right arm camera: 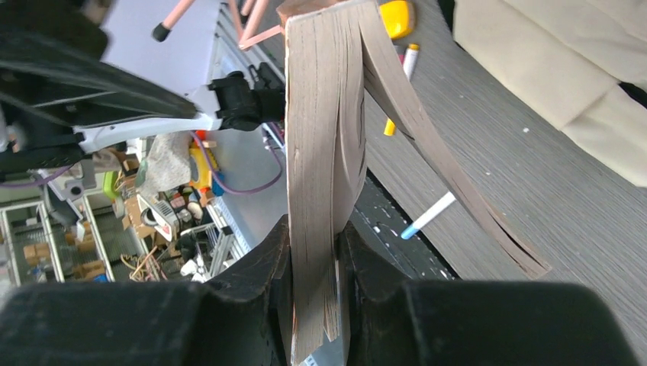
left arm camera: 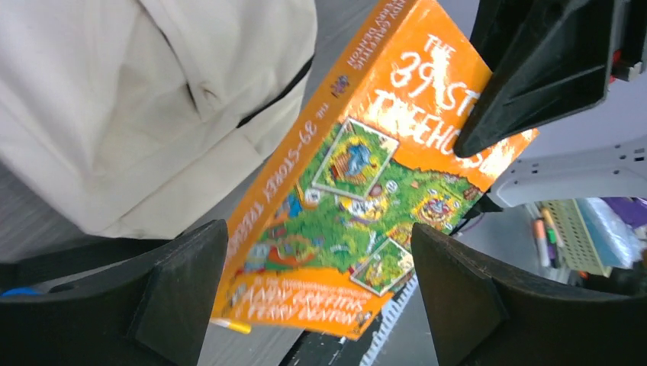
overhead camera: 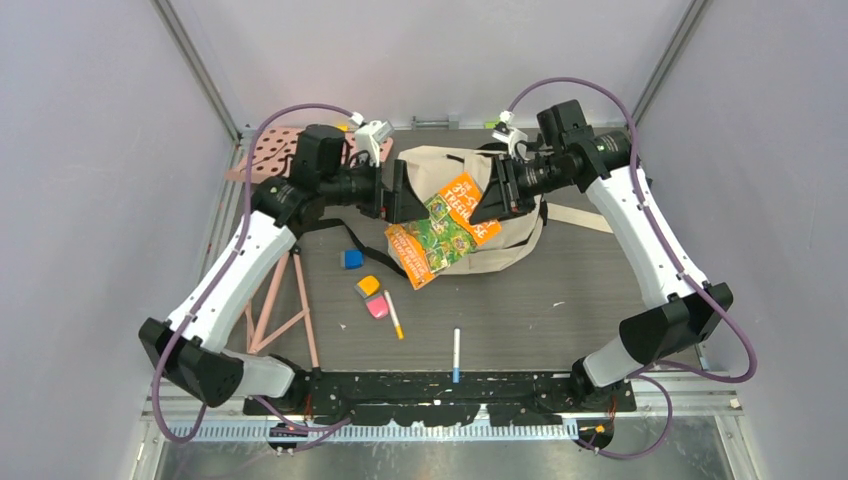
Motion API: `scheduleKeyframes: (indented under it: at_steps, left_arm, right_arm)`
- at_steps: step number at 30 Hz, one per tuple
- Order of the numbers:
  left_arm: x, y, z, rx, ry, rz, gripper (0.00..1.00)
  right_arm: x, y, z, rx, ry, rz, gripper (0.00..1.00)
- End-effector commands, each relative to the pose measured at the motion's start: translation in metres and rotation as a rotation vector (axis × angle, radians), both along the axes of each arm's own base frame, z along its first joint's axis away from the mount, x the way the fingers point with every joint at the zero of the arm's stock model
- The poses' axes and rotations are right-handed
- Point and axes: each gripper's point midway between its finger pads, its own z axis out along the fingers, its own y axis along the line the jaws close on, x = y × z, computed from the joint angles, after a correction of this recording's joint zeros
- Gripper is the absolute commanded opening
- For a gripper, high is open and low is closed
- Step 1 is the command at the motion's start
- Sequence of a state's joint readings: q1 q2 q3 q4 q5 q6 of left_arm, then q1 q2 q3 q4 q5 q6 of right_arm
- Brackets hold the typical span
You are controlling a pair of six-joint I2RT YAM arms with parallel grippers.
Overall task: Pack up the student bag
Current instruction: Pick up the book from the center of the board.
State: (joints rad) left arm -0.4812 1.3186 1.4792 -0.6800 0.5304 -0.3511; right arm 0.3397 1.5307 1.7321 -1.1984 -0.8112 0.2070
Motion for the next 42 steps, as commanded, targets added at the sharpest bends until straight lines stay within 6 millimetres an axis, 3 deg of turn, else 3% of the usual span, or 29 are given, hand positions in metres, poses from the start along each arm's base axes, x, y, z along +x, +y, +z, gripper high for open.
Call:
scheduleKeyframes:
  at_steps: [1, 7, 10, 13, 16, 18, 20, 21, 23, 24, 28, 34, 42]
  left_arm:
    - [0.000, -0.021, 0.015, -0.126, 0.025, -0.111, 0.93]
    - [0.007, -0.025, 0.007, -0.137, 0.062, -0.149, 0.93]
    - [-0.013, -0.037, 0.009, -0.222, 0.158, -0.270, 0.85]
    - [-0.027, -0.042, 0.009, -0.290, 0.255, -0.332, 0.57]
    - [-0.032, -0.040, 0.009, -0.316, 0.259, -0.330, 0.19]
    - [-0.031, -0.037, 0.011, -0.320, 0.246, -0.317, 0.01]
    - [-0.027, -0.032, 0.014, -0.324, 0.232, -0.294, 0.00]
    - [-0.026, -0.030, 0.017, -0.331, 0.216, -0.287, 0.00]
    - [-0.026, -0.028, 0.025, -0.354, 0.203, -0.287, 0.00]
    - [-0.027, -0.028, 0.029, -0.363, 0.198, -0.299, 0.00]
    - [-0.039, -0.025, 0.032, -0.342, 0.232, -0.353, 0.00]
    - [-0.055, -0.024, 0.051, -0.380, 0.239, -0.437, 0.00]
    - [-0.058, -0.024, 0.062, -0.393, 0.220, -0.464, 0.00]
  right_arm:
    - [-0.019, 0.023, 0.048, 0.177, -0.067, 0.134, 0.01]
    - [-0.030, 0.030, 0.047, 0.179, -0.060, 0.186, 0.01]
    - [-0.028, 0.030, 0.044, 0.159, -0.078, 0.175, 0.01]
    - [-0.016, 0.027, 0.038, 0.118, -0.131, 0.131, 0.01]
    - [-0.001, 0.025, 0.036, 0.081, -0.184, 0.070, 0.02]
    - [0.014, 0.020, 0.034, 0.036, -0.237, -0.005, 0.16]
    - [0.026, 0.012, 0.035, 0.000, -0.298, -0.073, 0.35]
    - [0.033, 0.009, 0.036, -0.014, -0.334, -0.109, 0.52]
    - [0.040, 0.005, 0.035, -0.021, -0.372, -0.141, 0.69]
    - [0.043, 0.003, 0.035, -0.022, -0.379, -0.148, 0.72]
    - [0.050, 0.006, 0.042, 0.010, -0.403, -0.116, 0.79]
    - [0.046, 0.022, 0.051, 0.075, -0.401, 0.022, 0.80]
    - [0.017, 0.047, 0.053, 0.219, -0.216, 0.198, 0.78]
